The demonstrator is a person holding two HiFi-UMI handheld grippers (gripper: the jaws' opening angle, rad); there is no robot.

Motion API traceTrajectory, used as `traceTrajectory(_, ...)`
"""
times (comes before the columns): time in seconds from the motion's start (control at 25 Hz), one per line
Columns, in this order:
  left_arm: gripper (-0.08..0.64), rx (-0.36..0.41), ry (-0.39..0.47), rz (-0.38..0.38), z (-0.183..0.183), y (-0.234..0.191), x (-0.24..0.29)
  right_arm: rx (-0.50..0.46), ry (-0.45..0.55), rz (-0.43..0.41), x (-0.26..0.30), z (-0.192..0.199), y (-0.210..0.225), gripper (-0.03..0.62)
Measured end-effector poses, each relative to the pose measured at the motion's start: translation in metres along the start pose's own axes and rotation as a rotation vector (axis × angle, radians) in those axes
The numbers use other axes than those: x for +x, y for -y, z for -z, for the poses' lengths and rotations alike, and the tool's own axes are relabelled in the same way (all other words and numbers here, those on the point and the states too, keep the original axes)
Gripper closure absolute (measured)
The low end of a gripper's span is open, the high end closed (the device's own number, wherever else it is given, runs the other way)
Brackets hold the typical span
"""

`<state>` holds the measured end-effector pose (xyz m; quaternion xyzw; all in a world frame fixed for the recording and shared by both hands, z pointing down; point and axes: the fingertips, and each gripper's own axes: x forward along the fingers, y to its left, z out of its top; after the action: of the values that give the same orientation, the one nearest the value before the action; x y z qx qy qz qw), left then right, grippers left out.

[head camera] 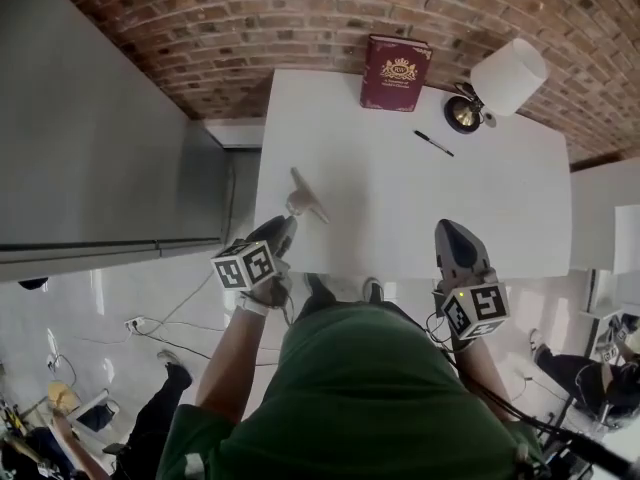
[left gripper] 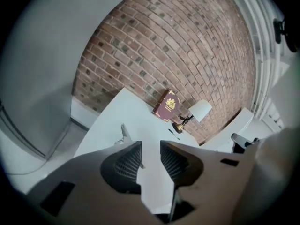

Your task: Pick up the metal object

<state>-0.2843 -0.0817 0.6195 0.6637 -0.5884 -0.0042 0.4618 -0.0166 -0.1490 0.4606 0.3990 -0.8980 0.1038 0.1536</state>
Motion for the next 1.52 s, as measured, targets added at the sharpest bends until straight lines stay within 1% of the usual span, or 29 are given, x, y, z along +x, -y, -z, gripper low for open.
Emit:
traceTrajectory(0.08, 0.439, -0.054, -0.067, 0.038, 0.012, -0.013, 0.018, 0.007, -0.013, 0.038, -0.002, -0.001, -0.003, 0.591)
traceTrajectory(0.16, 0.433, -0.103, -0.122, 0.055, 0.022, -0.028, 0.035, 0.016, -0.024, 0.072, -0.004, 0.002, -0.005, 0.591)
traceTrajectory(0.24, 0.433, -0.147, -0.159, 0.055, 0.029, -0.044, 0.048, 0.021, -0.031, 0.099, -0.006, 0.006, -0.006, 0.591)
traceTrajectory(0.36, 0.433, -0.199, -0.187, 0.062, 0.033, -0.059, 0.064, 0.029, -0.038, 0.138, -0.011, 0.012, -0.007, 0.591)
traceTrajectory(0.48, 0.433, -0.216, -0.213, 0.076, 0.034, -0.062, 0.079, 0.025, -0.052, 0.182, -0.017, 0.013, -0.006, 0.591)
traceTrajectory(0.64, 0.439, -0.220, -0.261, 0.094, 0.037, -0.061, 0.097, 0.026, -0.044, 0.230, -0.027, 0.010, -0.007, 0.591)
traceTrajectory(0.72, 0.454, -0.245, -0.287, 0.096, 0.041, -0.062, 0.105, 0.026, -0.038, 0.250, -0.032, 0.008, -0.006, 0.591)
traceTrajectory(0.8, 0.485, -0.279, -0.299, 0.095, 0.044, -0.062, 0.111, 0.030, -0.037, 0.268, -0.037, 0.008, -0.005, 0.591)
traceTrajectory(0.92, 0.534, -0.317, -0.305, 0.099, 0.044, -0.061, 0.117, 0.039, -0.045, 0.283, -0.045, 0.011, -0.004, 0.591)
traceTrajectory(1.04, 0.540, -0.366, -0.297, 0.122, 0.042, -0.059, 0.122, 0.051, -0.042, 0.286, -0.049, 0.016, -0.003, 0.591)
traceTrajectory(1.12, 0.546, -0.377, -0.291, 0.117, 0.040, -0.059, 0.124, 0.064, -0.033, 0.278, -0.048, 0.020, 0.001, 0.591)
traceTrajectory(1.2, 0.549, -0.368, -0.277, 0.108, 0.038, -0.057, 0.122, 0.068, -0.031, 0.258, -0.044, 0.023, 0.003, 0.591)
traceTrajectory(1.32, 0.551, -0.337, -0.231, 0.107, 0.030, -0.051, 0.111, 0.080, -0.009, 0.209, -0.036, 0.018, 0.003, 0.591)
traceTrajectory(1.52, 0.551, -0.287, -0.130, 0.138, 0.009, -0.023, 0.089, 0.081, 0.010, 0.159, -0.031, 0.015, 0.018, 0.591)
